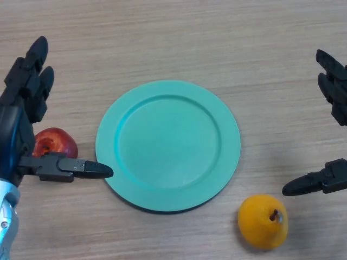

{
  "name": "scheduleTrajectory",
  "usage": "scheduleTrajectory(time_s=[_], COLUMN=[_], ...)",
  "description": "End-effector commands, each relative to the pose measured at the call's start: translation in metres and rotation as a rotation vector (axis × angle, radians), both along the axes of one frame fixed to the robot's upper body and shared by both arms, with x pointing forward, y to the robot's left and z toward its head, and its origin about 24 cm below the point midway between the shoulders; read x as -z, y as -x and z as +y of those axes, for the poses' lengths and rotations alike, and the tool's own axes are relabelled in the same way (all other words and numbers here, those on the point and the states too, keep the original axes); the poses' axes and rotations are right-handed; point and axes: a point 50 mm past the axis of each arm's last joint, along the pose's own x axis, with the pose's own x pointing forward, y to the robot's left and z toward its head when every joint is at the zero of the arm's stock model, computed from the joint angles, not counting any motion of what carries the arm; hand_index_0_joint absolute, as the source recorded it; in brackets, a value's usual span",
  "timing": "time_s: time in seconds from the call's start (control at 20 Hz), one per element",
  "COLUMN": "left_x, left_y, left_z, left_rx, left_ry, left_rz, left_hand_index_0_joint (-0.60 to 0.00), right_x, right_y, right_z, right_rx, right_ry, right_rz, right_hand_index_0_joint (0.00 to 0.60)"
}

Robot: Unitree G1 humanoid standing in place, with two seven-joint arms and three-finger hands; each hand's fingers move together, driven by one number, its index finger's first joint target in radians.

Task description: Pick up the yellow pear and place it on the plate

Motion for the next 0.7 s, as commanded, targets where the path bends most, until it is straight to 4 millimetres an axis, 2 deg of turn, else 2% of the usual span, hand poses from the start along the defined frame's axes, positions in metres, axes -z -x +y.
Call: scheduleTrajectory(time_s=[0.05, 0.35, 0.45, 0.7], left_x=[-0.039, -0.039, -0.041, -0.039], left_y=[0.011, 0.013, 0.013, 0.011], left_z=[0.013, 0.014, 0.015, 0.014], left_rx=[-0.057, -0.056, -0.057, -0.057], left_ry=[-0.059, -0.049, -0.047, -0.039], left_rz=[-0.261, -0.266, -0.269, -0.266], left_hand_index_0_joint=[0.0, 0.0, 0.0, 0.0], right_x=[-0.037, -0.043, -0.043, -0.038], right_y=[0.007, 0.012, 0.019, 0.033], right_z=[-0.009, -0.01, -0.011, -0.014], right_rx=[0.006, -0.003, -0.022, -0.015], right_ry=[0.025, -0.004, -0.042, -0.001], right_rz=[-0.225, -0.225, -0.203, -0.17], right_hand_index_0_joint=[0.0, 0.0, 0.0, 0.0])
